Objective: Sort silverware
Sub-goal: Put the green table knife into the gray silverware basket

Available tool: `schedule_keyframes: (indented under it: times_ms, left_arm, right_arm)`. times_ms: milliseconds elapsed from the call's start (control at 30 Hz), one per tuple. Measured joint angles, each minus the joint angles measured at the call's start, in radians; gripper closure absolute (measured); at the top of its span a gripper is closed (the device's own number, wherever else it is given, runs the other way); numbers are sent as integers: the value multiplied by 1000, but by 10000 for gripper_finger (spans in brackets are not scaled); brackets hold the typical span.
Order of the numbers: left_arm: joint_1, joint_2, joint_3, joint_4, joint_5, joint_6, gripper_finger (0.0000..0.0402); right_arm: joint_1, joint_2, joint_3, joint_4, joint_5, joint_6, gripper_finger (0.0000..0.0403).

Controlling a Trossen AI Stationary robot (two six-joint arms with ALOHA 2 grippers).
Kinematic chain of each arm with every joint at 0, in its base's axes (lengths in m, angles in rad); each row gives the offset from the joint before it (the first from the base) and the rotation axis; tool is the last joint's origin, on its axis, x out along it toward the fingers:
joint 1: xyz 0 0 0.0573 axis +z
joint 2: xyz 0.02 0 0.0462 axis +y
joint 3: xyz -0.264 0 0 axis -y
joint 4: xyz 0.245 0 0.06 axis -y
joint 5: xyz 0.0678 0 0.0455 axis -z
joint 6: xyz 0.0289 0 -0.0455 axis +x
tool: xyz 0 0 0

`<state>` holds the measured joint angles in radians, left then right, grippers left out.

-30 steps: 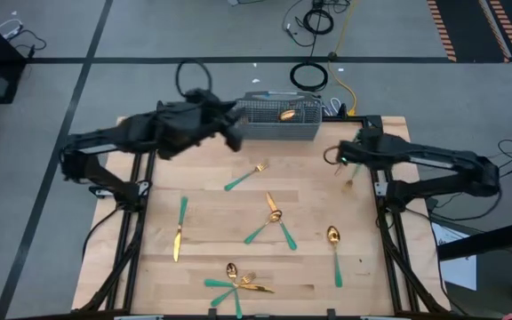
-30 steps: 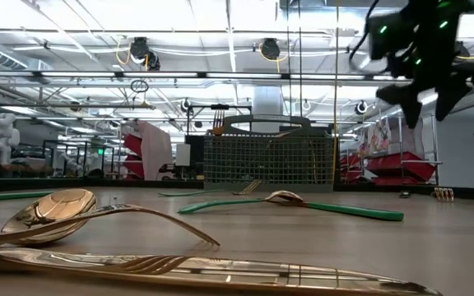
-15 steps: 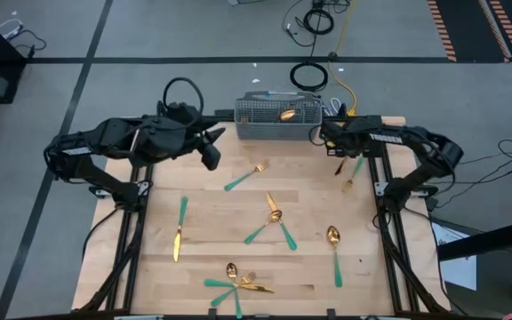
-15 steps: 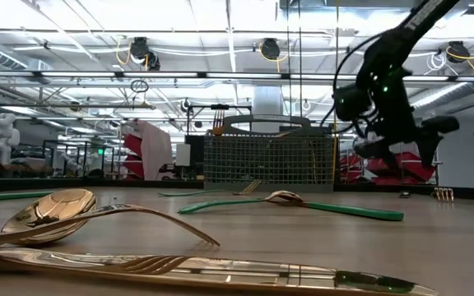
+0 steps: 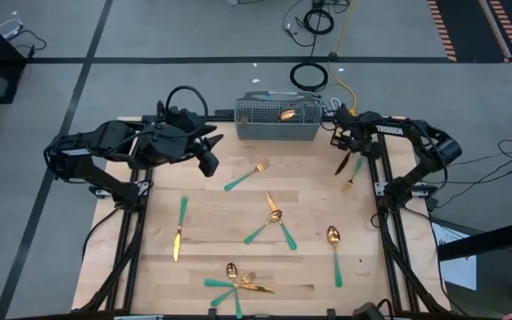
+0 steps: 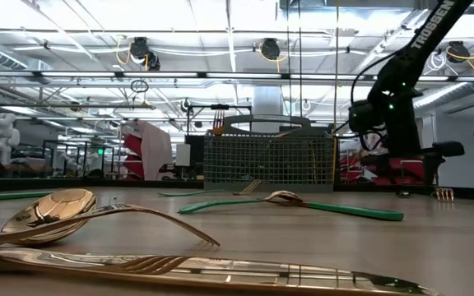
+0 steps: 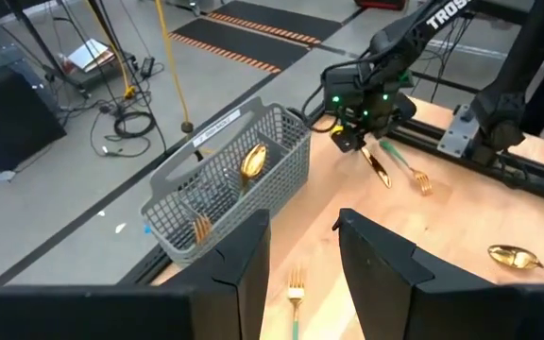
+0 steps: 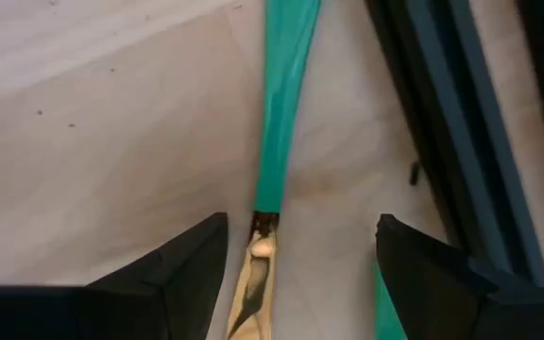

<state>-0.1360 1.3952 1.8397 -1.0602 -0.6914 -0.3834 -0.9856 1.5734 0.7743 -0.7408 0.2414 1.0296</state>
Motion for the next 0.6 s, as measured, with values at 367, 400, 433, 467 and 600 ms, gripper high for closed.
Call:
schedule_keyframes:
  times_ms: [367,400,433,467,600]
  left_arm:
    - [6,0,0,2,-51,67,268]
    - [6,0,0,3,-59,77,268]
    - [6,0,0,3,-63,82,268]
    - [6,0,0,3,-64,83,268]
    - [6,0,0,-1,-65,84,268]
  right_arm:
    - [-55,11,-25,124,-80,53,174]
    - [-59,21,-23,127,-89,43,188]
    - [-60,34,-20,126,-94,33,205]
    - [-59,49,-17,124,-94,30,225]
    - [-37,76,-6,142,-88,42,317]
